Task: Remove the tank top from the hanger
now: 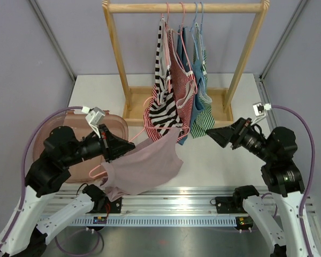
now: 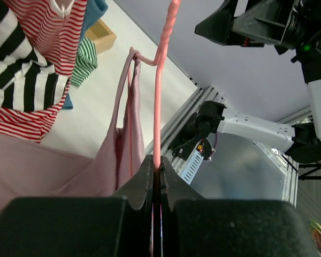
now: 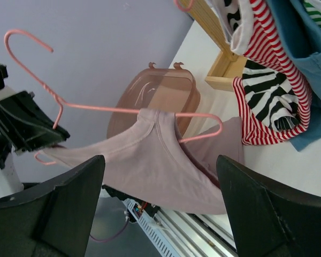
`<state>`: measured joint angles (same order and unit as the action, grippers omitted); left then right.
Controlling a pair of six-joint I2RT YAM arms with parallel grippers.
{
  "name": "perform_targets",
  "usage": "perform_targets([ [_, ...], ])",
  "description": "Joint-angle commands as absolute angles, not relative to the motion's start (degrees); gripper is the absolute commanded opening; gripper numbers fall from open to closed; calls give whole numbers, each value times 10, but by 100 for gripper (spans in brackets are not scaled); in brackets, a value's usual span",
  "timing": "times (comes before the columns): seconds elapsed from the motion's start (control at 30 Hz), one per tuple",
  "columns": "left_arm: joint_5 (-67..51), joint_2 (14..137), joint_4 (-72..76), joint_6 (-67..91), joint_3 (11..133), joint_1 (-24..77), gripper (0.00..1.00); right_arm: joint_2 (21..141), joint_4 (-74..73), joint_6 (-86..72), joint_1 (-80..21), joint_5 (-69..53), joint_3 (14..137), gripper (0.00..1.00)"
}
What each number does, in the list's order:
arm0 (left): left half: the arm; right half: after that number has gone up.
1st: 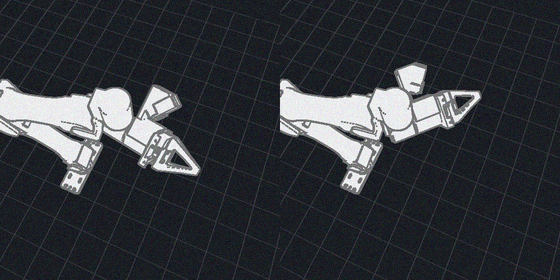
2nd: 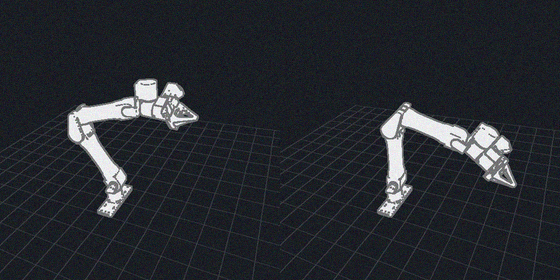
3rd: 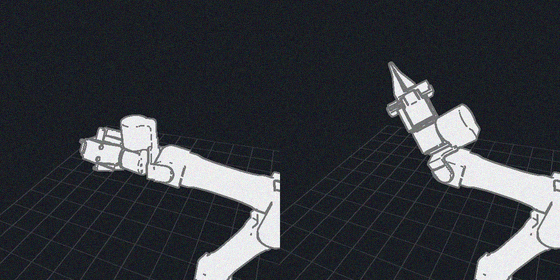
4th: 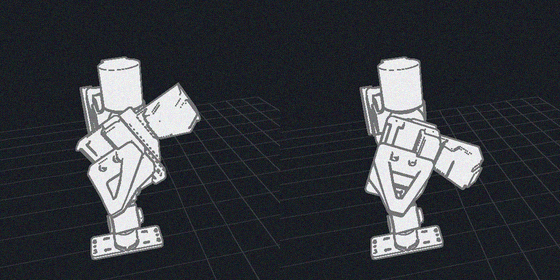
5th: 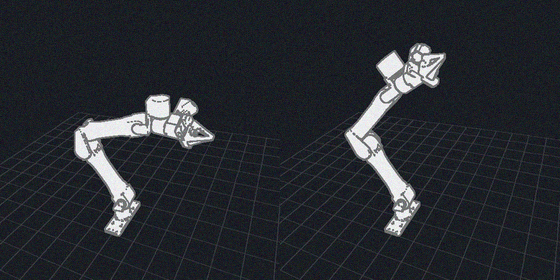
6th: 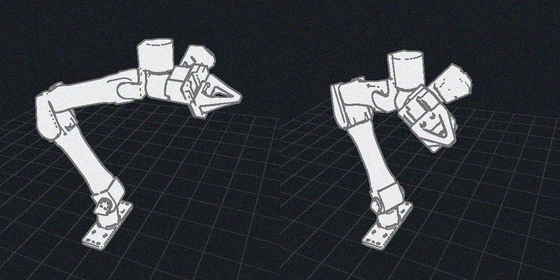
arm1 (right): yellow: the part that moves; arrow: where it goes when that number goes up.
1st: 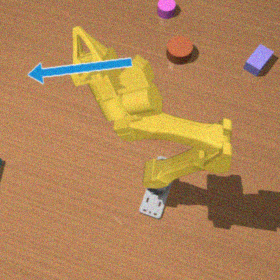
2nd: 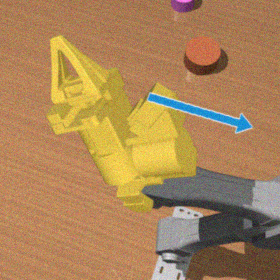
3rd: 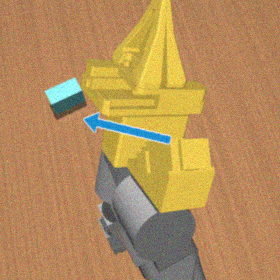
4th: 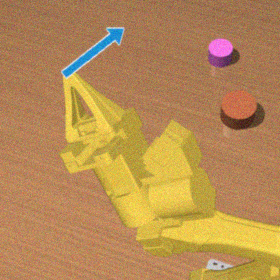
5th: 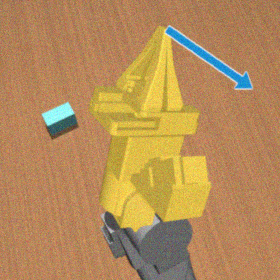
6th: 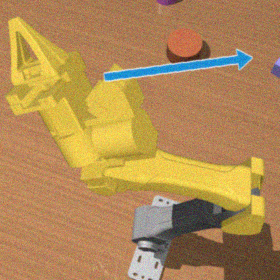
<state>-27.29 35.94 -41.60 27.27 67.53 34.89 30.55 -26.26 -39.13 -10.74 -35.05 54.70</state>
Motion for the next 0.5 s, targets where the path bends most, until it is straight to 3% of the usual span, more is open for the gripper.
perform_targets([
  [0.0,-302,342,-302,312,638,352,0,344,-245,-406,-105,-322,540,91],
  [0.2,-243,360,-258,326,587,371,0,389,-265,-397,-146,-259,543,86],
  [0.47,-139,394,-221,330,576,460,0,460,-243,-387,-371,-26,552,87],
])
